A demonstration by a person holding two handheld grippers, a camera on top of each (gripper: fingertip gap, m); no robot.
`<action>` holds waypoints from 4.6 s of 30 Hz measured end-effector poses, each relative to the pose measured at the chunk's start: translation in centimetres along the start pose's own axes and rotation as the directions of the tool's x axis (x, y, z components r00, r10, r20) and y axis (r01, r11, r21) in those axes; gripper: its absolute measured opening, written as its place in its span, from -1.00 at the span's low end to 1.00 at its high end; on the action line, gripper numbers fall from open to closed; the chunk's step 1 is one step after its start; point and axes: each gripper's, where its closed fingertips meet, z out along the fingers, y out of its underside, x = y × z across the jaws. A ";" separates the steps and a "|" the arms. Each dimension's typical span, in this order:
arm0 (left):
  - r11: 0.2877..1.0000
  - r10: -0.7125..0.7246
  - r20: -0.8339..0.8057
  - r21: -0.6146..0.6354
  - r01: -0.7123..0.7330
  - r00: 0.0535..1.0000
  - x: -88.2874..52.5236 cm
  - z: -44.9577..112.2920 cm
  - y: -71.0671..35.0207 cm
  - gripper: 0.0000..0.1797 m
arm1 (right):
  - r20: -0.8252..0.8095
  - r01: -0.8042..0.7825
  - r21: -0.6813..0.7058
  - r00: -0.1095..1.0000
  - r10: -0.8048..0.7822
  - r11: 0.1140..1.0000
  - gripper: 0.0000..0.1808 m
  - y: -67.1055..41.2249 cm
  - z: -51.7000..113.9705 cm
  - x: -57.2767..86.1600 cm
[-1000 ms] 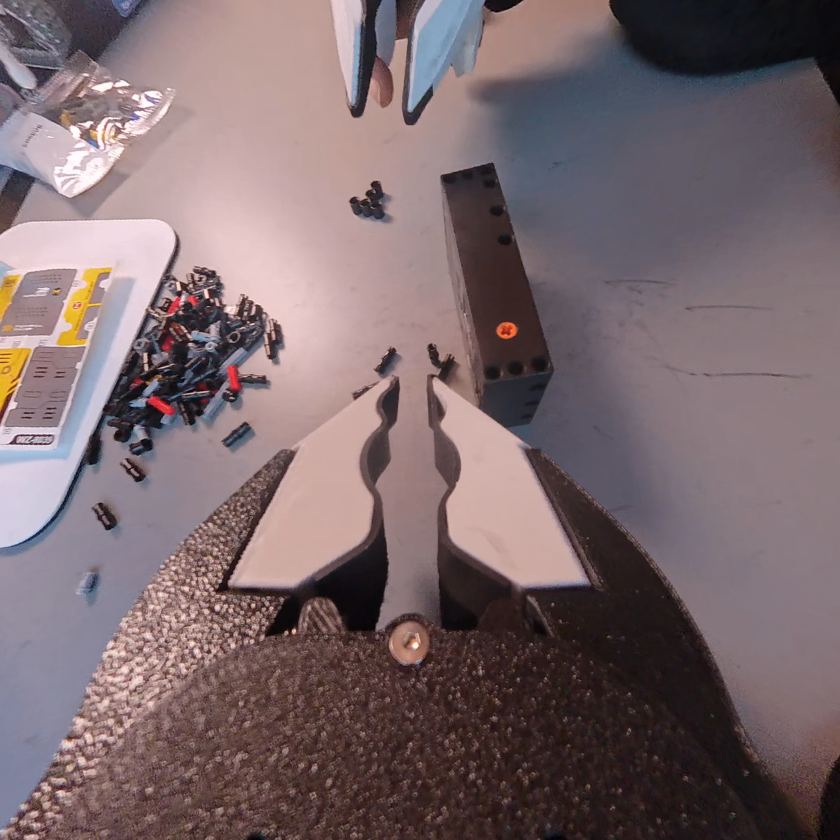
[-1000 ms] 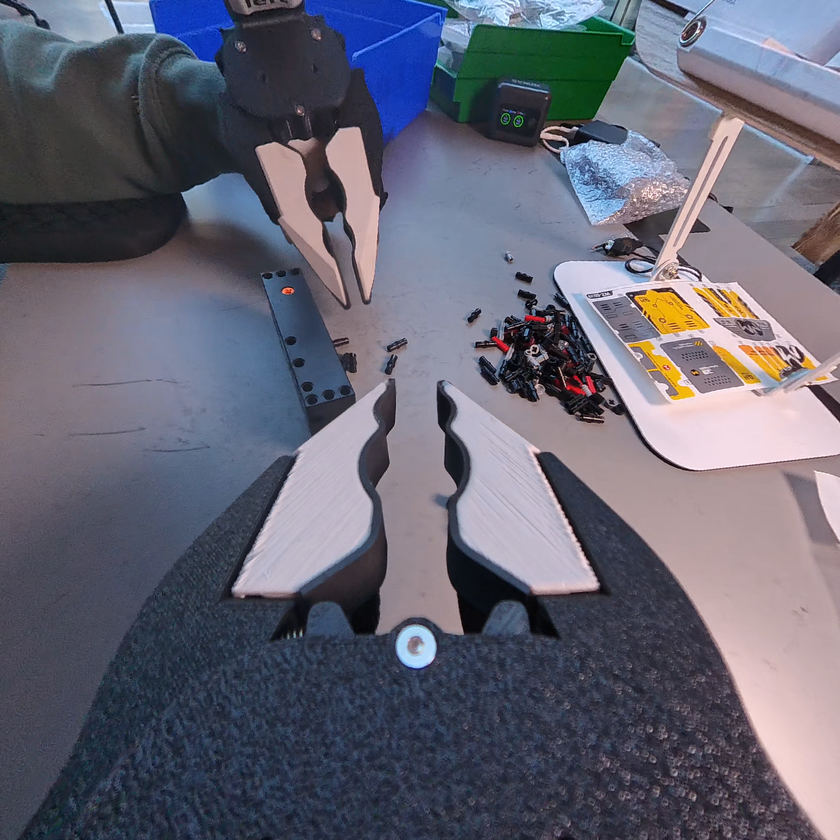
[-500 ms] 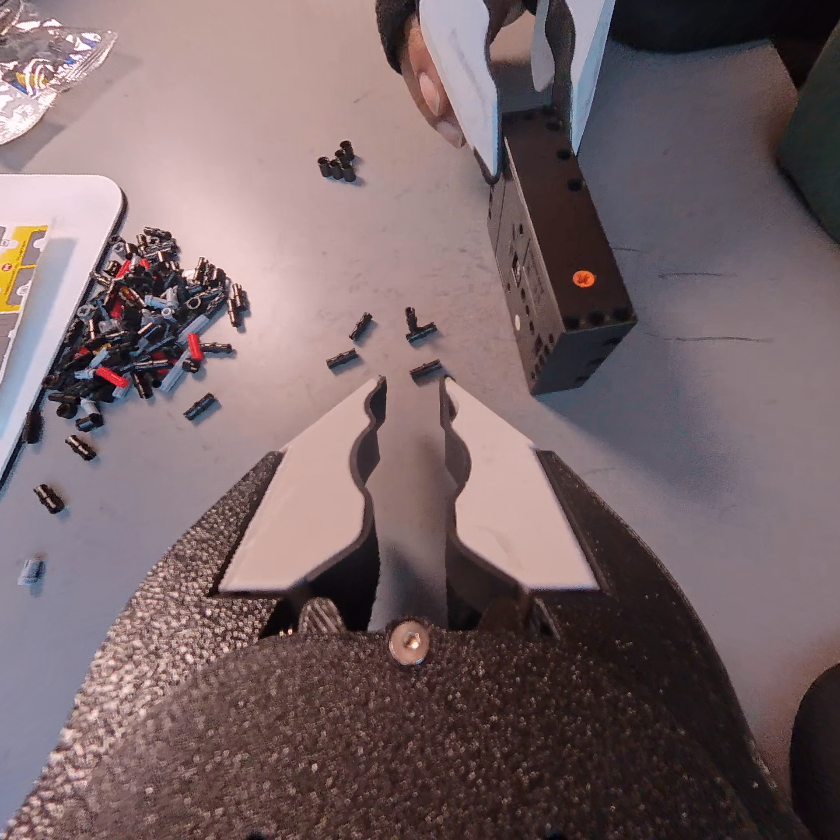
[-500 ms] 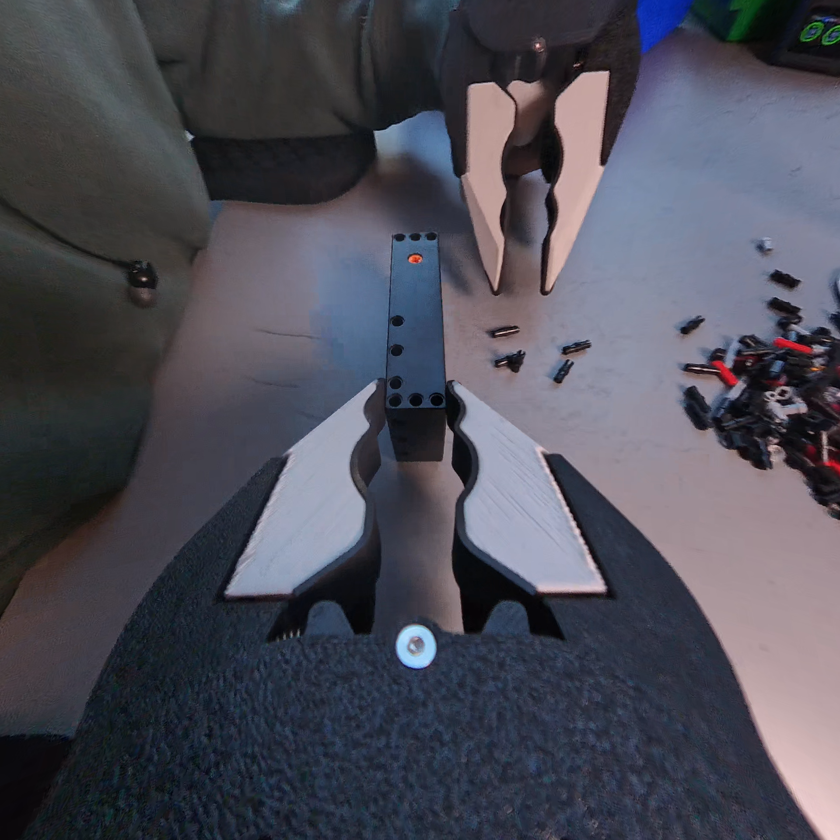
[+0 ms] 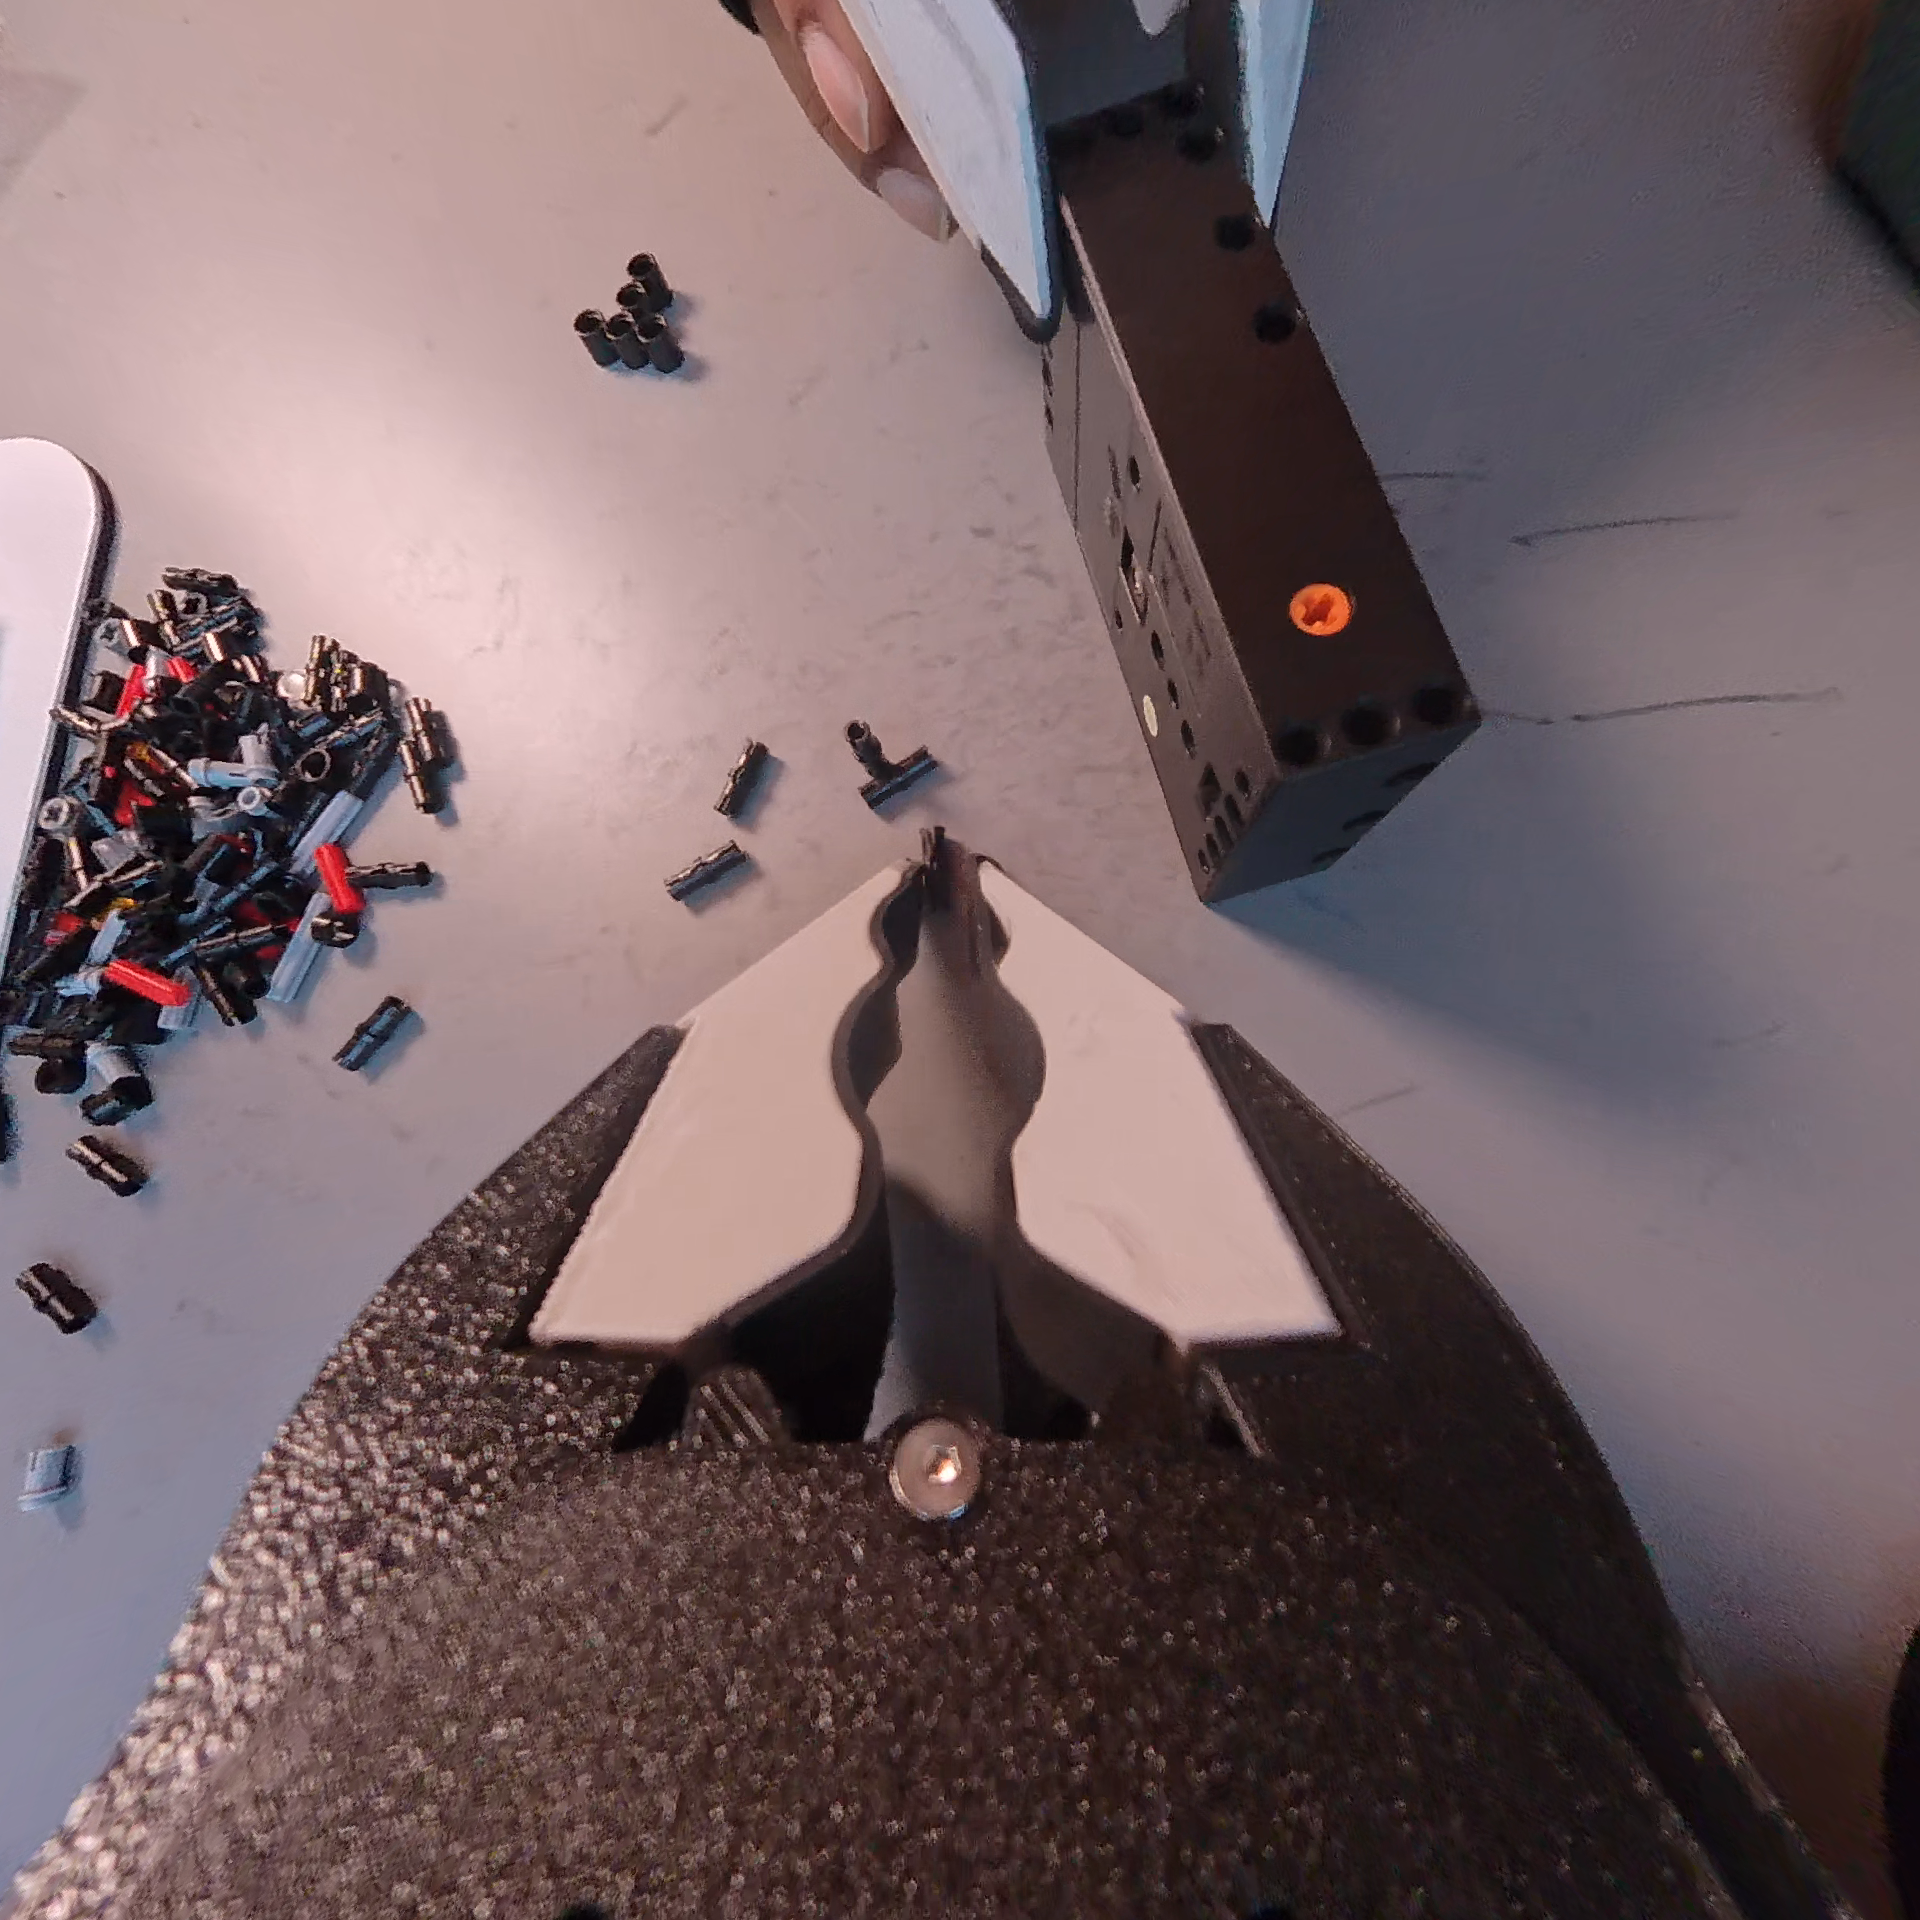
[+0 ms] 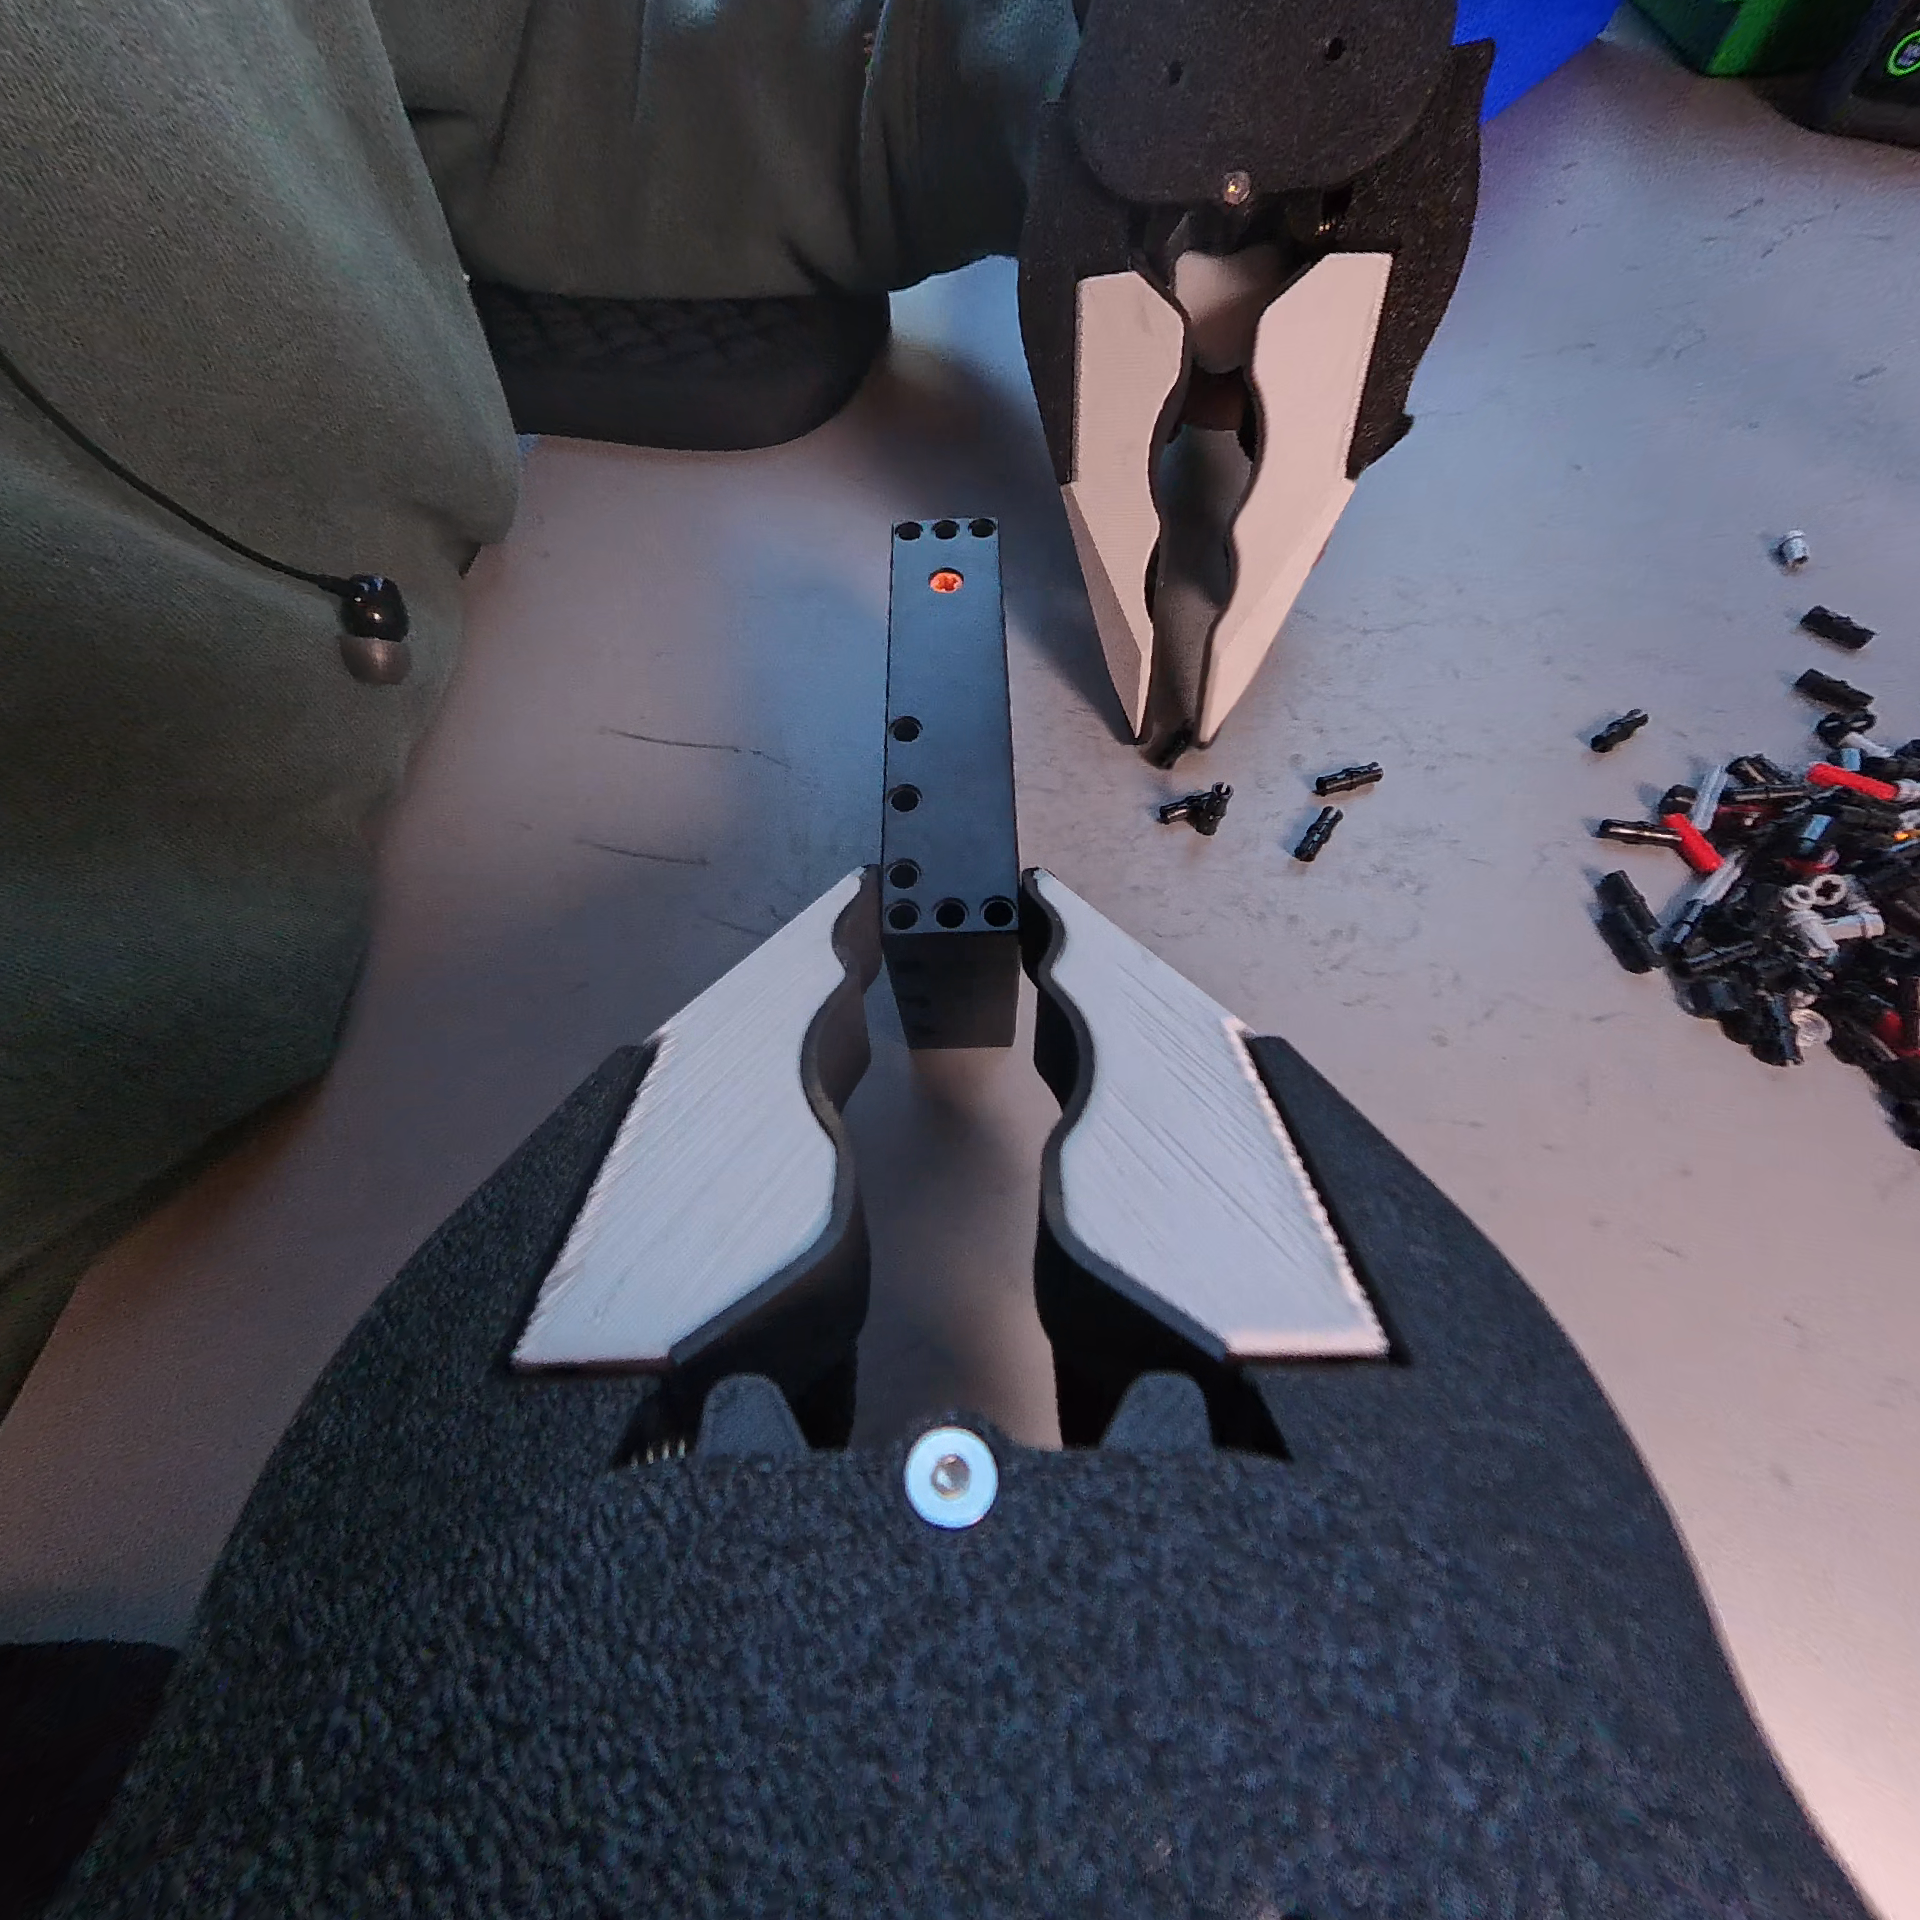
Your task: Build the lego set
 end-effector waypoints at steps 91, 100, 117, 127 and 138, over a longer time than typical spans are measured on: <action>0.803 -0.121 0.026 0.591 0.082 0.992 0.5 -4.8 -12.0 -0.88 | -0.068 0.124 0.257 0.992 -0.110 0.958 -0.97 -9.2 -2.6 2.3; 0.861 -0.062 0.129 0.509 -0.013 0.990 0.4 -3.9 -11.4 -1.00 | -0.037 0.093 0.243 0.996 -0.087 0.965 -0.98 -8.5 -2.1 2.2; 0.881 -0.081 0.142 0.474 0.005 0.987 -0.3 -2.7 -10.2 -1.00 | -0.012 0.032 0.238 0.999 -0.030 0.971 -0.98 -7.0 -1.6 3.0; 0.877 -0.096 0.131 0.480 0.022 0.987 -0.4 -2.3 -9.9 -1.00 | 0.007 0.014 0.256 1.000 -0.016 0.967 -0.98 -6.9 -1.6 3.0; 0.857 -0.110 0.105 0.513 0.040 0.988 -0.3 -2.4 -10.1 -0.96 | 0.021 -0.015 0.267 1.000 0.010 0.964 -0.98 -6.4 -1.4 3.4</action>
